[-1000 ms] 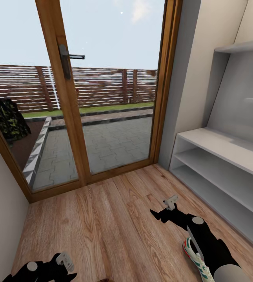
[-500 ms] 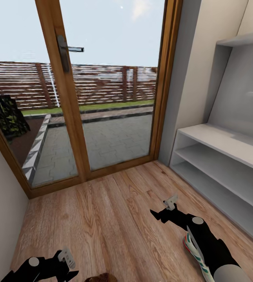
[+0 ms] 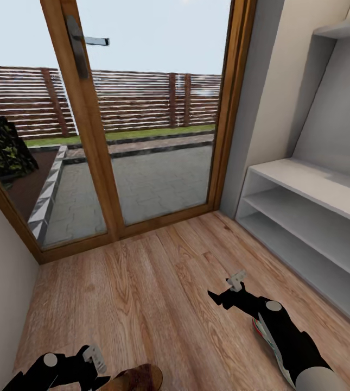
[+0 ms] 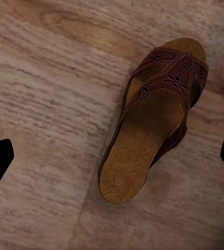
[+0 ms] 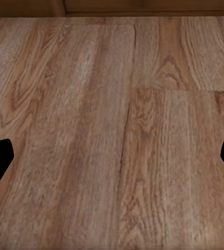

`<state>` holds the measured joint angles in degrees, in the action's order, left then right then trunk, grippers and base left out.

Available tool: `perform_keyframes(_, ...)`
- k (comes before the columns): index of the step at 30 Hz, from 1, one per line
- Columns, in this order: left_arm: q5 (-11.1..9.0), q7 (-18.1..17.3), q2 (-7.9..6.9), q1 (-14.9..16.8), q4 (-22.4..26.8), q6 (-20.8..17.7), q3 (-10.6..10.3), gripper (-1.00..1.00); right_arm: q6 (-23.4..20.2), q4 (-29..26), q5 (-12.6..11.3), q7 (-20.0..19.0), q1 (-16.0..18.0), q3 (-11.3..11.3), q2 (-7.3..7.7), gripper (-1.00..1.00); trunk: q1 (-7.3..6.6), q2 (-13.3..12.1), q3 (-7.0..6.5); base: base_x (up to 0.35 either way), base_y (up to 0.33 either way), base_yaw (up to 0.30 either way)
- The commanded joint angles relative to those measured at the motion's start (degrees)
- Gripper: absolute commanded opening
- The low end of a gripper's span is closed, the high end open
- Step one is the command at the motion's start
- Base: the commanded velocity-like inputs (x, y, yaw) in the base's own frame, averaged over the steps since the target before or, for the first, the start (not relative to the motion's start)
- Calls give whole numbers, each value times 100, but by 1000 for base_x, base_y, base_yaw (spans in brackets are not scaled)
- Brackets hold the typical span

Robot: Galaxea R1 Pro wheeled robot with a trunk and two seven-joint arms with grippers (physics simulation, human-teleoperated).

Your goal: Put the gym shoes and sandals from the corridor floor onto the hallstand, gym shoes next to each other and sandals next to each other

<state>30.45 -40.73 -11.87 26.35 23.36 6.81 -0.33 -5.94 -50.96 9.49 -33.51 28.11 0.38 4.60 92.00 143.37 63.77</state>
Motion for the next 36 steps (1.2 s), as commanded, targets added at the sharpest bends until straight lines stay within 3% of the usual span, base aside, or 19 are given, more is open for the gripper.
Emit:
perform_keyframes(1, 64, -12, 6, 2, 32, 56, -2, 100, -30, -11, 18, -16, 2, 2, 3, 100, 1, 4, 37, 0, 0, 0)
perform_keyframes(9, 84, -171, 109, 45, 301, -244, -2, 100, -43, -30, 14, -16, 2, -15, -2, 100, 22, 15, 287, 0, 0, 0)
perform_keyframes(13, 86, -213, 149, 126, 357, -450, -2, 100, -332, -184, 4, -24, 2, -20, -3, 100, 32, 20, 412, 0, 0, 0)
perform_keyframes(14, 120, -220, 171, 184, 365, -488, -2, 100, -562, -432, 2, -30, 7, -20, -3, 100, 34, 21, 443, 0, 0, 0)
perform_keyframes(19, 272, -223, 212, 231, 367, -507, -2, 100, -820, -768, -6, -32, 8, -18, -3, 100, 47, 28, 599, 0, 0, 0)
perform_keyframes(20, 429, -224, 223, 243, 352, -512, -2, 100, -1019, -1130, -12, -33, 13, -14, -3, 100, 50, 29, 630, 0, 0, 0)
perform_keyframes(21, 463, -224, 222, 245, 345, -513, -2, 100, -1101, -1279, -14, -33, 15, -13, -6, 100, 53, 31, 661, 0, 0, 0)
perform_keyframes(24, 485, -224, 218, 246, 334, -513, -2, 100, -1202, -1431, -18, -33, 17, -13, -8, 100, 60, 35, 755, 0, 0, 0)
perform_keyframes(27, 515, -224, 213, 247, 315, -514, -2, 100, -1647, -1892, -41, -39, 19, -12, -11, 100, 68, 39, 849, 0, 0, 0)
perform_keyframes(36, 529, -224, 201, 248, 333, -514, -2, 100, -2005, -2562, -52, -187, 19, -12, -15, 100, 91, 51, 1130, 0, 0, 0)
